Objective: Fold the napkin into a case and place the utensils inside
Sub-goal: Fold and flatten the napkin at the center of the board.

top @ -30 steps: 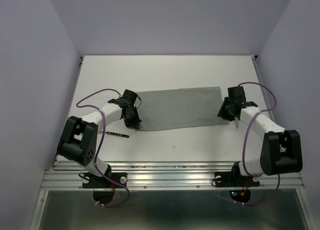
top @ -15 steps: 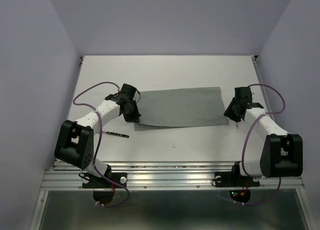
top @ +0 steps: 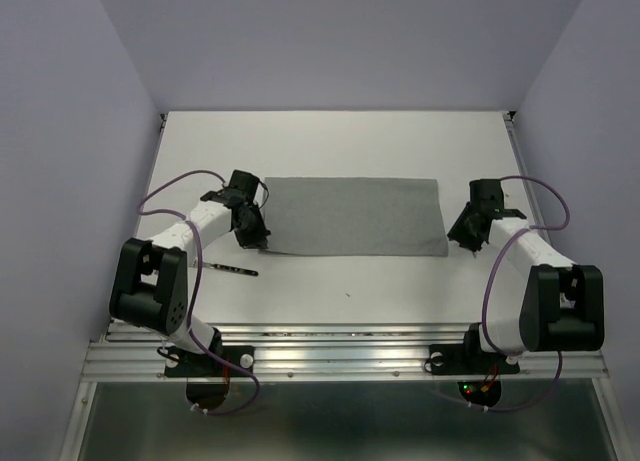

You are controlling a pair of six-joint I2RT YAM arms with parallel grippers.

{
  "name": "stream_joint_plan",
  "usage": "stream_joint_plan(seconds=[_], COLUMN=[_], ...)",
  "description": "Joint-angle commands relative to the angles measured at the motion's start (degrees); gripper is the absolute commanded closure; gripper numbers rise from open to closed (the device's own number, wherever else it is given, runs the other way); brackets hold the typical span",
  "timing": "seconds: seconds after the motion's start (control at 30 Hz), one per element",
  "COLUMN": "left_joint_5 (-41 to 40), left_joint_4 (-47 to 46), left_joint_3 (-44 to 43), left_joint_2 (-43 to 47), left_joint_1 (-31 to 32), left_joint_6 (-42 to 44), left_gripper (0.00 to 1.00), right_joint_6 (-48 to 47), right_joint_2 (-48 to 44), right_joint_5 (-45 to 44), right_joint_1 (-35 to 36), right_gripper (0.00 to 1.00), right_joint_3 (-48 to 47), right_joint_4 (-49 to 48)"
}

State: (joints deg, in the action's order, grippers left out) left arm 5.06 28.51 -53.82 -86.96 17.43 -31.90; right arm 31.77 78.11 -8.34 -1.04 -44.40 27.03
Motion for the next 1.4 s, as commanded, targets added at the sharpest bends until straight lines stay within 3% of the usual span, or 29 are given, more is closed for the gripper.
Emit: stream_joint_plan(seconds=[0.0, 0.47, 0.87, 1.0, 1.23, 1.37], left_joint_5=[-0.31, 0.65, 1.0, 1.0, 1.09, 1.09], left_joint_4=[-1.0, -3.2, -3.55, -3.55, -3.55, -3.2], left_joint_3=[1.0, 0.82, 0.91, 0.82, 0.91, 0.47], left_joint_2=[-1.28, -5.59, -6.03, -5.94, -6.21, -5.77], left_joint_1=[-0.47, -0.73, -0.73, -0.73, -0.73, -0.73], left_joint_6=[0.96, 1.05, 1.14, 1.23, 1.31, 1.4], left_gripper=[1.0, 1.0, 1.0, 1.0, 1.0, 1.0], right_joint_6=[0.93, 0.93, 0.22, 0.31, 0.05, -0.21], right_joint_2=[0.47, 1.61, 3.45, 3.02, 2.14, 0.65], right_joint_5=[0.16, 6.75, 6.23, 5.61, 5.35, 4.91], right_joint_1=[-0.1, -0.63, -0.63, -0.63, -0.63, -0.63], right_gripper=[0.61, 0.66, 0.75, 0.88, 0.99, 0.99], right_joint_3=[0.19, 3.71, 3.71, 3.62, 3.45, 2.66], right_joint_4=[0.48, -1.89, -3.03, -3.03, -2.68, -1.8])
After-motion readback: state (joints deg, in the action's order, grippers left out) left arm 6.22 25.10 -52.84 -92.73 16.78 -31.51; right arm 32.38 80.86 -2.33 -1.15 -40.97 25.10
